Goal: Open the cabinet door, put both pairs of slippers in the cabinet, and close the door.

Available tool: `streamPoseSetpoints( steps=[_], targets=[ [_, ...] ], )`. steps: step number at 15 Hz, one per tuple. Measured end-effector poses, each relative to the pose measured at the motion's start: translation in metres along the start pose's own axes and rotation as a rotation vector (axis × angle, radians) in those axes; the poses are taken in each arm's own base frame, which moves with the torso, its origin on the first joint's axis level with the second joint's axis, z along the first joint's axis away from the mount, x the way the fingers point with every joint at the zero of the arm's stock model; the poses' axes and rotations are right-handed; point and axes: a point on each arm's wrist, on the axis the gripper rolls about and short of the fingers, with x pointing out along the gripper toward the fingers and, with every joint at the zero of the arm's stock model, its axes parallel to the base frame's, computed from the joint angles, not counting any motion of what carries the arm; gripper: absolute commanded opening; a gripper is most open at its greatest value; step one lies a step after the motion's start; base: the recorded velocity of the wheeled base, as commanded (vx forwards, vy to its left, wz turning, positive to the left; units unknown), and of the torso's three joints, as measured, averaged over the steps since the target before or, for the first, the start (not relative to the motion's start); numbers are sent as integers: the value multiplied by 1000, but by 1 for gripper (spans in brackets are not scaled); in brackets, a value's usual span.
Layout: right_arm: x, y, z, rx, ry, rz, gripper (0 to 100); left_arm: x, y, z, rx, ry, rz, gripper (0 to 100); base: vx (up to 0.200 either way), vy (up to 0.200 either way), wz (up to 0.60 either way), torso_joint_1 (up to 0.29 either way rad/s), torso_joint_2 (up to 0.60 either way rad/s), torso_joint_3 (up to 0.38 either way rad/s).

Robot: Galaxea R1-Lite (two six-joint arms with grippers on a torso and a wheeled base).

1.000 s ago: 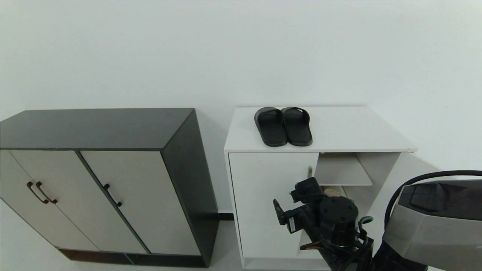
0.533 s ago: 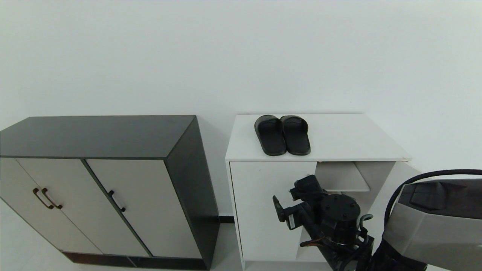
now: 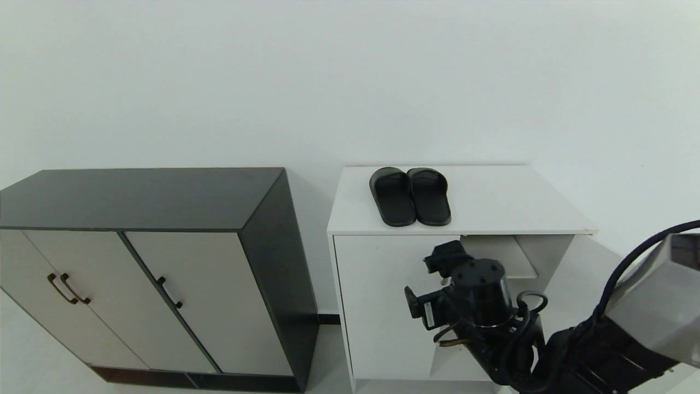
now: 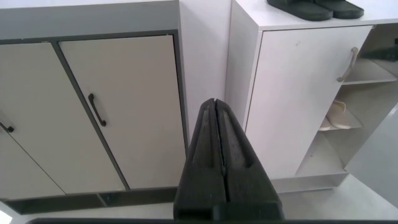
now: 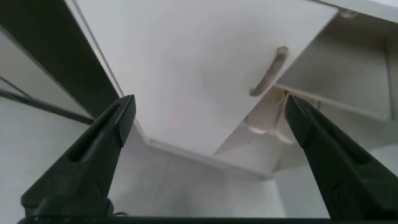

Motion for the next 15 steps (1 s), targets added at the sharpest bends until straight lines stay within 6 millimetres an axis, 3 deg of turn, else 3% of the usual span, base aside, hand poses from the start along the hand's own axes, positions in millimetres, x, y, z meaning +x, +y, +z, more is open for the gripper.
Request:
streamPoseSetpoints(
  steps=[3,6,15],
  targets=[
    [-6,1,32,142,56,-40,100,0,0,0,0,0,0,0,0,0,0,0,0,0],
    [-11,1,63,230,-5,-81,100,0,0,0,0,0,0,0,0,0,0,0,0,0],
    [-13,1,71,257,-43,-75,100,0,0,0,-1,0,0,0,200,0,0,3,4,2]
  ],
)
